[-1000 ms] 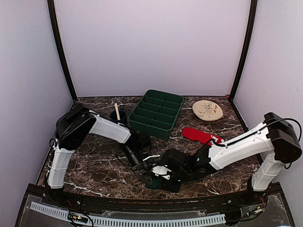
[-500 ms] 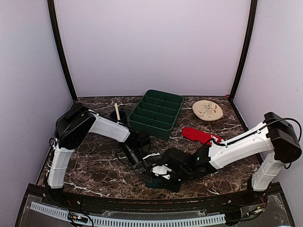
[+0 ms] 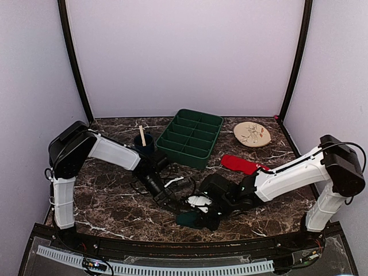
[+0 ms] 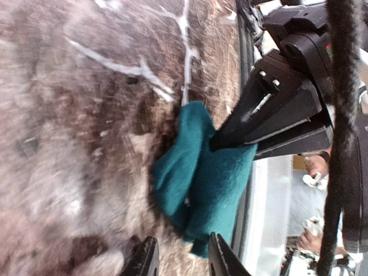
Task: Roll the socks
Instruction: Roll the sock at the center of the board, then pick up the sock from the center of the board.
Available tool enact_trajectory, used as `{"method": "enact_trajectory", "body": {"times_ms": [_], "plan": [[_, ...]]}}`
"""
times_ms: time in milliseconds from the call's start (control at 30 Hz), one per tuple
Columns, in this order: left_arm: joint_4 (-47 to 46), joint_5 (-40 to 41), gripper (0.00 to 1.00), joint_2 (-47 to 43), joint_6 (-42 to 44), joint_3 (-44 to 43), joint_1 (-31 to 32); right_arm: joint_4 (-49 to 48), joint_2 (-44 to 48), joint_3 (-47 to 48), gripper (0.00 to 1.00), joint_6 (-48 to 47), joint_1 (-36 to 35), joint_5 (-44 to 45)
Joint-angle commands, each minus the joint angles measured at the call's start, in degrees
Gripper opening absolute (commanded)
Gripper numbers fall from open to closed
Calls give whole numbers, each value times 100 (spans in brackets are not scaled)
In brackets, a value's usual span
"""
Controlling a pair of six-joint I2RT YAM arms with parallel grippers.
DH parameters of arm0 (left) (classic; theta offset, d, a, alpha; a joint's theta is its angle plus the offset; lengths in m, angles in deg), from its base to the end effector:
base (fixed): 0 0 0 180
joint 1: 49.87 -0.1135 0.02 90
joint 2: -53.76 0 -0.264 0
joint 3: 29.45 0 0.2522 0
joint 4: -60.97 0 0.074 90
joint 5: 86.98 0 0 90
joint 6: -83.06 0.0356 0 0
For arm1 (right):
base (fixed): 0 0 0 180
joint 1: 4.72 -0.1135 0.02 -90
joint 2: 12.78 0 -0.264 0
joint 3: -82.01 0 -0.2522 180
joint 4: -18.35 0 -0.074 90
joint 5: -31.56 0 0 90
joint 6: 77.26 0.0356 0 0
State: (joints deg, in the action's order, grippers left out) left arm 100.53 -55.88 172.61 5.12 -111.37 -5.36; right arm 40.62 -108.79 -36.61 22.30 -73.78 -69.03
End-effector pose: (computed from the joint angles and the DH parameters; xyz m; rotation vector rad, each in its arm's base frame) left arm 0.2429 -0.2815 0.1034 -1.4132 -2.2519 1.5259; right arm 0.1064 0.2962 0.1414 -1.4157 2.3259 0.7076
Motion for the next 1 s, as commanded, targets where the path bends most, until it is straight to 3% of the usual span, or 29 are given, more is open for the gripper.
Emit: {"method": "enact_trajectory", "body": {"times_ms": [0, 133, 500, 667, 967], "plan": [[-888, 687, 33, -642, -476, 400, -69, -115, 31, -183, 0, 355, 150, -534], [-1568, 1380, 34, -1034, -752, 810, -82, -212, 20, -254, 0, 586, 236, -817], [-3651, 2285, 38, -2447, -1174, 2255, 17, -793, -51, -719, 0, 1477, 676, -1899], [-3611, 2707, 39, -2822, -504, 2486, 440, -953, -133, -756, 0, 1734, 895, -2378], [-3325, 3457, 40, -2744, 484, 2424, 1490, -1176, -389, -760, 0, 2194, 1171, -3031]]}}
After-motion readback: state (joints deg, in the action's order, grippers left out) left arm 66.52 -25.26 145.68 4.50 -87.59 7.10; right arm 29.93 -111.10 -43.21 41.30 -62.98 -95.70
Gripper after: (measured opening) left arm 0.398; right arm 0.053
